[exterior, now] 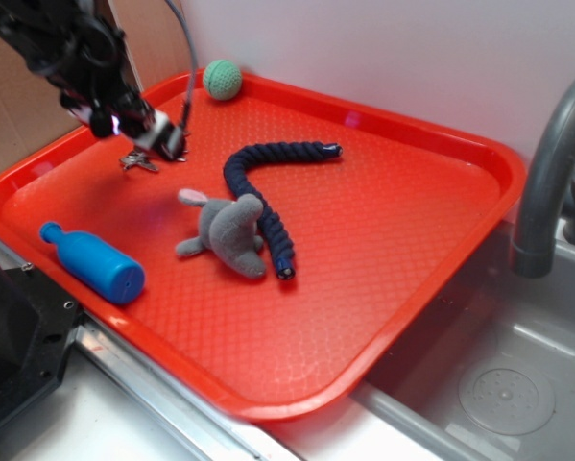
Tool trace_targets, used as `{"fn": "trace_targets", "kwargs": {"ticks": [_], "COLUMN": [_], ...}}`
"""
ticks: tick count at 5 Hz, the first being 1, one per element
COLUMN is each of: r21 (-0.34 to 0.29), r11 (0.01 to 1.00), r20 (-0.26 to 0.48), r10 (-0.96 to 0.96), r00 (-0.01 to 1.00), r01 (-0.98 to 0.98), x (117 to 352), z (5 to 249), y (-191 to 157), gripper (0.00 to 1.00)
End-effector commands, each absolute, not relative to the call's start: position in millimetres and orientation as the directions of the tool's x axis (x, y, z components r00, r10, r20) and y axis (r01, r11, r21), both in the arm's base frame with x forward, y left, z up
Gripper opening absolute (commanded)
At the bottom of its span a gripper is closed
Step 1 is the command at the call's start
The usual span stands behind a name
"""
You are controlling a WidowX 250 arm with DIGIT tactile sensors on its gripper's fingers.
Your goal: Grab the silver keys.
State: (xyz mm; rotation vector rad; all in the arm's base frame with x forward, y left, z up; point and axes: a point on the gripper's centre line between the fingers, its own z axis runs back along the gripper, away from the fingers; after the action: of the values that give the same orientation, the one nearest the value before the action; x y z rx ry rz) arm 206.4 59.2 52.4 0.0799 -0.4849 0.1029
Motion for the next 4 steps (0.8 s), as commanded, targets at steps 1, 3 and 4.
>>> {"fn": "trace_targets", "kwargs": {"ticks": [1,3,4], "r21": [0.059,0.059,0.104], "r11": [0.992,0.992,0.986], "r20": [0.494,0.494,0.44], "r10": [0.071,0.071,0.069], "r00": [0.866,0.866,0.896], "r01": [-0.115,-0.115,-0.127], "x": [210.8,210.8,214.1], "z": [63.8,63.8,38.5], "y": [66.6,66.6,84.6], "gripper": [1.0,1.0,1.0]}}
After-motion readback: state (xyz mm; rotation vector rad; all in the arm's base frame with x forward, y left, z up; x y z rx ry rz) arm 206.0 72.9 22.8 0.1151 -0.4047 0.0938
